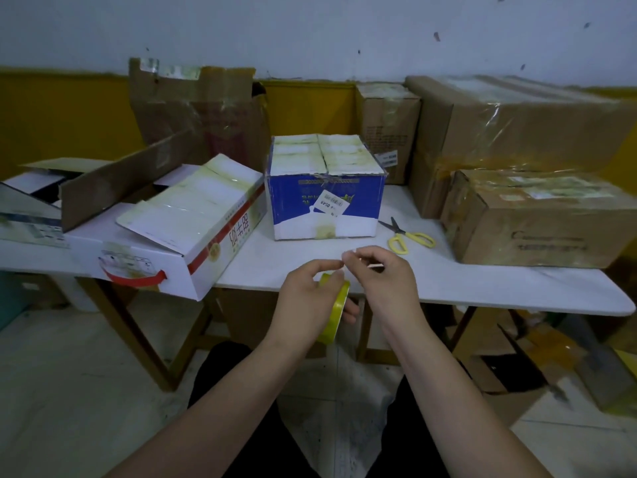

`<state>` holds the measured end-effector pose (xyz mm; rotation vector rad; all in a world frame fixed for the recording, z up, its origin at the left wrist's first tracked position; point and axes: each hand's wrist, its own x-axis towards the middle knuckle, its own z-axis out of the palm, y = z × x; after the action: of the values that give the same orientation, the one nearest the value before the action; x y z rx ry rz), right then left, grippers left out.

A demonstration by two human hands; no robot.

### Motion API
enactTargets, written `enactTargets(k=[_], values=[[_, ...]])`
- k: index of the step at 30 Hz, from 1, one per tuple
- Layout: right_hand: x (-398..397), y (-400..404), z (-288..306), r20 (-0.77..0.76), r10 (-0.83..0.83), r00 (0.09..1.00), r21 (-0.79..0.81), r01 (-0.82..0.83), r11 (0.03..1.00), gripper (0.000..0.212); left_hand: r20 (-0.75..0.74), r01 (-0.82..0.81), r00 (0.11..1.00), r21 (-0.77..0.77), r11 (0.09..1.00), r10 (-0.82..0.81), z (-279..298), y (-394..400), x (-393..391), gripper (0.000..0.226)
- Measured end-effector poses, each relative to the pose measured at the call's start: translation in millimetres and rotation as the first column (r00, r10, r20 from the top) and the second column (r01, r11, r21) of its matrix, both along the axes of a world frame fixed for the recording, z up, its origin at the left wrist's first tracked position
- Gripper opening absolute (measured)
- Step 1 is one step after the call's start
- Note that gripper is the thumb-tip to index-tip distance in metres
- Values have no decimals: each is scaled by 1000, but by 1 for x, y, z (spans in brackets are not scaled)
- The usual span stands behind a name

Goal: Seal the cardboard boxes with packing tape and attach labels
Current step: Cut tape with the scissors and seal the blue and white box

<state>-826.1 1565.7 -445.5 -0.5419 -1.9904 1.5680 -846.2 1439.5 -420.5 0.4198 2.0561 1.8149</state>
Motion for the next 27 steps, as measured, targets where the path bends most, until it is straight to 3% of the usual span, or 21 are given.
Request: enactTargets(k=[5, 10, 14, 17, 20, 24, 27], values=[[-36, 14, 50, -140, 77, 987, 92, -64, 994, 7, -38, -10, 999, 143, 990, 16, 40, 13, -19, 19], [-102, 40, 131, -301, 61, 952, 185, -4, 983, 11, -184, 36, 983, 279, 960, 17, 90, 39, -72, 31], [-185, 76, 176, -198, 84, 977, 342, -11, 939, 15, -186, 71, 983, 400, 914, 5, 120, 65, -136, 55], [-249, 102, 179, -31, 118, 993, 323, -101, 941, 16, -202, 41, 979, 385, 922, 41, 121, 84, -183, 46], [-297, 122, 163, 141, 155, 978, 275, -189, 943, 16, -112, 17, 993, 366, 930, 26, 110, 99, -217, 53], [-326, 139, 136, 195, 230, 953, 93, -252, 963, 18, -119, 2, 993, 236, 972, 27, 94, 109, -243, 37], [-335, 144, 126, 210, 217, 953, 148, -251, 957, 26, -138, -52, 987, 196, 979, 80, 85, 109, -252, 19]])
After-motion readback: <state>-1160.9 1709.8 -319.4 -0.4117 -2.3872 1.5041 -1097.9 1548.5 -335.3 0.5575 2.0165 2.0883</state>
